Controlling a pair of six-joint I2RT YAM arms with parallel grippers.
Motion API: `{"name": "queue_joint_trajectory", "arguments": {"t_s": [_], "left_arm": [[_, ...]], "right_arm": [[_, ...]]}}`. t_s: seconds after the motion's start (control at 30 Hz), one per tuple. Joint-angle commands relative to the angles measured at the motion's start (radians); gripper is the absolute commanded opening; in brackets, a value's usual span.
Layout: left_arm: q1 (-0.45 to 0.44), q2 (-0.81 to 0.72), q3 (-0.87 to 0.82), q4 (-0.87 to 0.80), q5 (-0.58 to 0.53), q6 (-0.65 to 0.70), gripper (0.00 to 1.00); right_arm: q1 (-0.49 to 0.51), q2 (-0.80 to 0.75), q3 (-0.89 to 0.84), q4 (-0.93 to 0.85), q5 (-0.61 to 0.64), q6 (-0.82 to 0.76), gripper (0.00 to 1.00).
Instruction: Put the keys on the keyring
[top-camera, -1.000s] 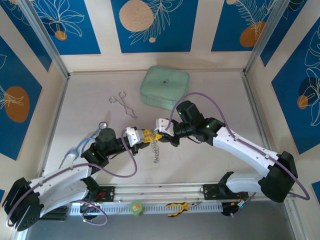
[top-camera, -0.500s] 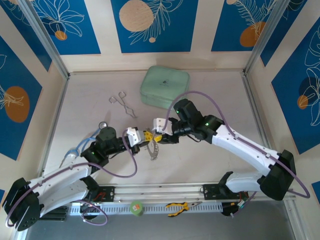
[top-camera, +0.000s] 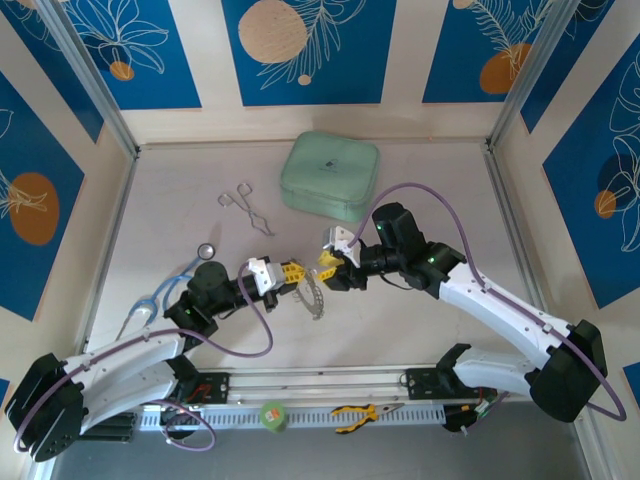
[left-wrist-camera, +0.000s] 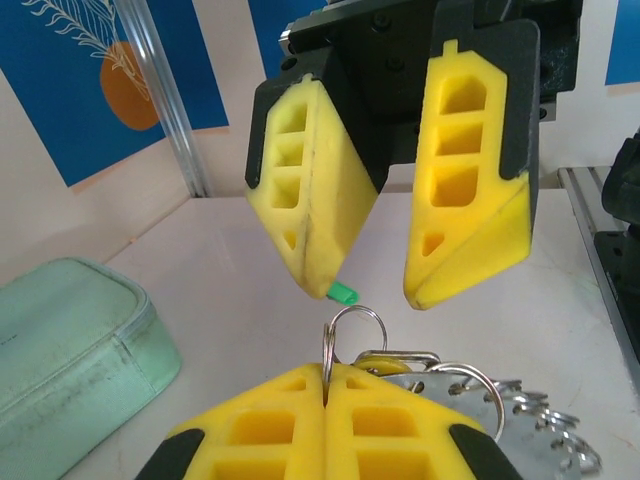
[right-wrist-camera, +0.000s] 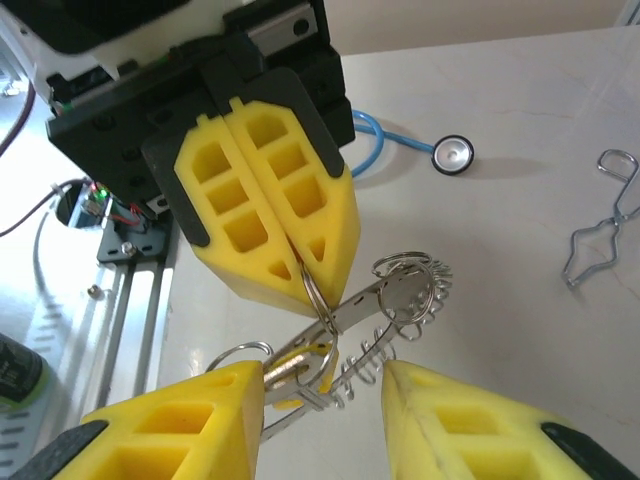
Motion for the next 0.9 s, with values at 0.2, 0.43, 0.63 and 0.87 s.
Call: {"name": "queue_joint_trajectory", "arguments": {"t_s": [0.2,0.43,0.63,0.87], "left_arm": [[-0.003,-0.008,-0.008,0.088,-0.006,-0.005,0.0],[-0.003,-0.005,-0.02,0.121,-0.005,-0.011,0.0],[-0.003,0.003,-0.01,0.182,0.011,-0.045,0.0],[-0.004,0.034,0.025,0.22,0.051,-0.069,0.0]], "right_arm": [[0.001,0.036,0.003,0.031,-0.044,0.11,0.27],[-0.003,0.045,0.005,0.032,-0.043,0.127,0.09],[-0.007,0.067,0.006,0.025,-0.024,0.132,0.03],[-0.008,0.113,0.041,0.02,-0.054,0.145,0.07]]}}
